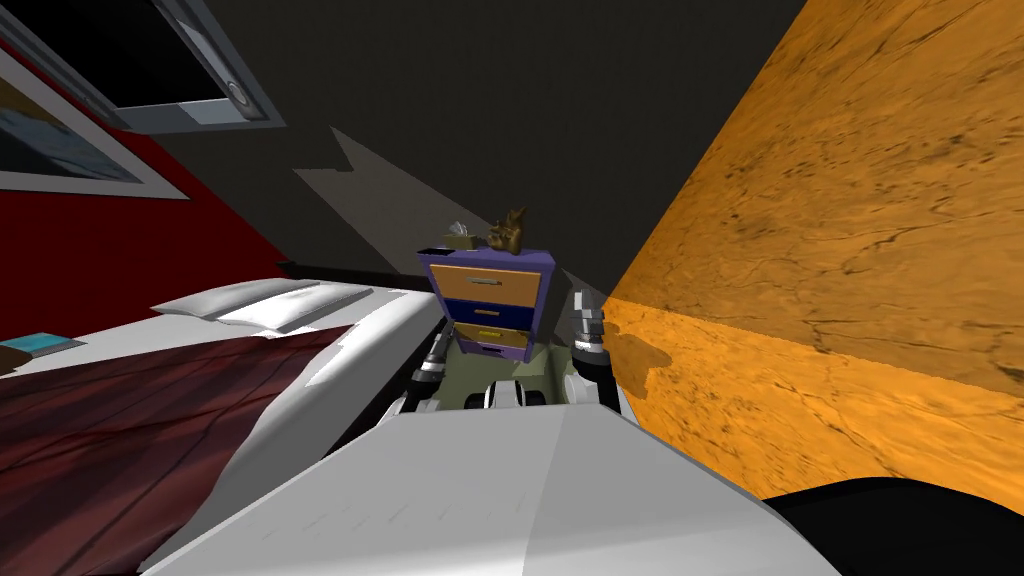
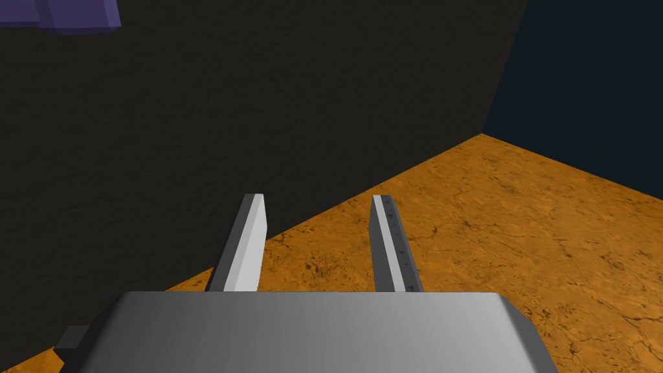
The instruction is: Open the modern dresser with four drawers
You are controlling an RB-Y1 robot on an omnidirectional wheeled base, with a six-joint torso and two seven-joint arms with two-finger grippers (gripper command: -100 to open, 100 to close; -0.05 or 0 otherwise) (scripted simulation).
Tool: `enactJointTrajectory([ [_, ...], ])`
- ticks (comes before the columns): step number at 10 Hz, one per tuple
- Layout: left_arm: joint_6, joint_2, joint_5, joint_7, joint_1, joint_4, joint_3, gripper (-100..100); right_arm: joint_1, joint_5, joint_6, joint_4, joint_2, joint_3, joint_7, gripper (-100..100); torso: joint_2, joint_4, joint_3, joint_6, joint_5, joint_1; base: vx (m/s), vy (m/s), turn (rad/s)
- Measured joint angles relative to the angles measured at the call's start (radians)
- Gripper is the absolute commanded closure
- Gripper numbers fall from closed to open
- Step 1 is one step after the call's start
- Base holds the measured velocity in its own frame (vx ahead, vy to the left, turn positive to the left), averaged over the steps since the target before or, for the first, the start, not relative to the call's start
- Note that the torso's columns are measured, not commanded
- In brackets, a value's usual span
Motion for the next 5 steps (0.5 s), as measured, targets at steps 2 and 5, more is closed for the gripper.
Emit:
enactJointTrajectory([
  [2,-0.017,-0.001,-0.001,-0.004,-0.012,0.046,0.0,-100,0.0,0.0,0.0,0.0,0.0,0.0,0.0,0,0.0,0.0,0.0,0.0,0.0,-0.001,0.077,0.004,-0.014],
  [5,-0.052,-0.005,-0.003,-0.011,-0.025,0.125,-0.003,-100,0.0,0.0,0.0,0.0,0.0,0.0,0.0,0,-0.001,0.0,-0.001,0.0,0.0,-0.001,0.101,-0.009,-0.022],
])
